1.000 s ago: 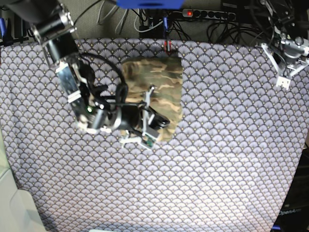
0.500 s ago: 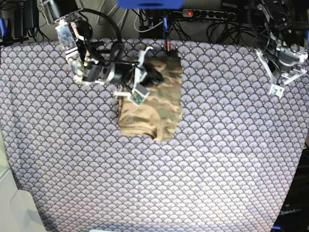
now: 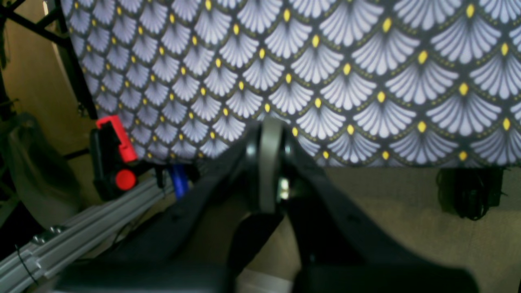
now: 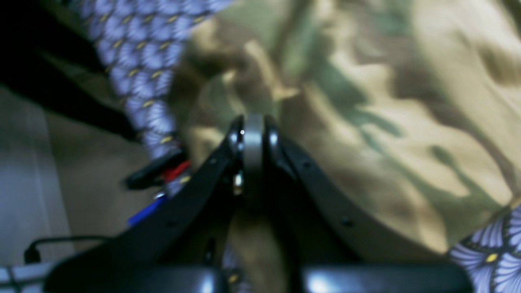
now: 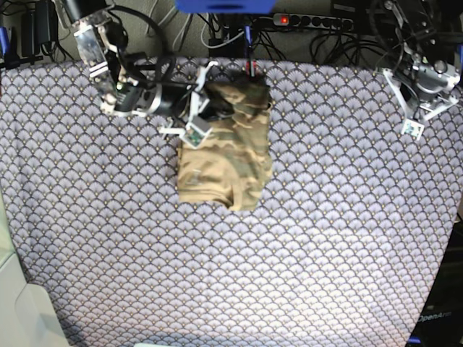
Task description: Fold the T-shirt properly
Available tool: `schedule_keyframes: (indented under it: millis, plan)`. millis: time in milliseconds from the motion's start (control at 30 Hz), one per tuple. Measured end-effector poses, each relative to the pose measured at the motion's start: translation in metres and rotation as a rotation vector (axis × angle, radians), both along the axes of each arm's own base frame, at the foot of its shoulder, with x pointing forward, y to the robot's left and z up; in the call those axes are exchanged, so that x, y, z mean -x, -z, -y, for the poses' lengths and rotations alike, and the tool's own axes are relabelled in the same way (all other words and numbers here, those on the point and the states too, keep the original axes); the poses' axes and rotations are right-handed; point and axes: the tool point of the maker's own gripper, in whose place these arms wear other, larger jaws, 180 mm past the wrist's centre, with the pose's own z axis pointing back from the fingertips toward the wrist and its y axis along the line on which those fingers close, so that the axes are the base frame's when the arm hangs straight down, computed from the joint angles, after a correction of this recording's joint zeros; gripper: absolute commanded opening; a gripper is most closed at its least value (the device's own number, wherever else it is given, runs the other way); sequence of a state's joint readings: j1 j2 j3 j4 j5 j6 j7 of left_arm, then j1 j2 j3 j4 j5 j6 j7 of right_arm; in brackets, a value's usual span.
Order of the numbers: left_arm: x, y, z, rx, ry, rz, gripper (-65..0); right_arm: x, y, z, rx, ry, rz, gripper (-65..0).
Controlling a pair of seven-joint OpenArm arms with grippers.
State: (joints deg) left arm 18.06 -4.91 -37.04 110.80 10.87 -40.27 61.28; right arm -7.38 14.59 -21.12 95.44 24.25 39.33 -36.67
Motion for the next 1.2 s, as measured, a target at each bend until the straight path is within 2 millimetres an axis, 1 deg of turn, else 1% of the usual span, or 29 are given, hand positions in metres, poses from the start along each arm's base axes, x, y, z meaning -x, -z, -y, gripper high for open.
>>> schedule_keyframes:
  millis: [67,133,200,267,367,467,600,700,767,833,900,1000,1033,1067,1100,1133,1200]
  plan:
    - [0.002,0.0,-0.001,-0.004,-0.003,-0.007,-65.0,0.001,-0.016,-0.008,0.005,-0.03,0.038,-65.0]
    - [0.001,0.0,-0.001,-0.007,-0.001,-0.007,-65.0,-0.002,-0.031,-0.02,-0.038,-0.028,0.063,-65.0]
    - [0.0,0.0,0.0,-0.003,0.0,-0.002,-65.0,-0.002,-0.034,-0.029,-0.061,-0.028,0.059,-65.0]
    - [0.0,0.0,-0.001,-0.003,0.0,-0.002,-65.0,0.0,-0.027,-0.03,-0.057,-0.027,0.035,-65.0]
    - [0.001,0.0,-0.002,-0.007,-0.001,-0.003,-65.0,0.003,-0.01,-0.03,-0.045,-0.016,-0.019,-65.0]
    - [0.0,0.0,0.0,-0.002,0.003,0.0,-65.0,0.002,0.0,-0.032,-0.09,0.013,-0.049,-65.0]
    - [0.0,0.0,0.0,-0.002,0.003,-0.002,-65.0,0.013,0.016,-0.042,-0.112,-0.002,-0.1,-65.0]
    - [0.0,0.0,0.0,-0.002,0.003,-0.001,-65.0,0.017,0.015,-0.043,-0.105,-0.015,-0.096,-65.0]
    - [0.0,0.0,-0.001,-0.005,0.001,-0.003,-65.0,0.019,0.005,-0.043,-0.097,-0.027,-0.065,-65.0]
    - [0.0,-0.001,-0.001,-0.003,0.002,0.001,-65.0,0.023,-0.014,-0.04,-0.091,-0.055,-0.013,-65.0]
    - [-0.001,-0.001,0.0,-0.002,0.002,0.004,-65.0,0.024,-0.03,-0.034,-0.05,-0.079,0.04,-65.0]
    - [-0.001,-0.001,0.0,-0.001,0.003,0.005,-65.0,0.026,-0.053,-0.029,-0.046,-0.1,0.107,-65.0]
    - [-0.001,-0.003,0.0,-0.004,0.004,0.009,-65.0,0.029,-0.055,-0.024,-0.047,-0.09,0.108,-65.0]
    - [-0.004,-0.006,0.0,-0.012,0.01,0.025,-65.0,0.031,-0.051,-0.016,-0.034,-0.072,0.094,-65.0]
    - [-0.007,-0.009,0.0,-0.011,0.016,0.044,-65.0,0.033,-0.041,-0.005,0.0,-0.052,0.072,-65.0]
    - [-0.008,-0.01,-0.001,-0.008,0.015,0.055,-65.0,0.035,-0.033,0.007,0.03,-0.03,0.051,-65.0]
    - [-0.001,-0.009,-0.007,-0.024,0.0,0.047,-65.0,0.033,-0.023,0.039,0.092,0.035,0.031,-65.0]
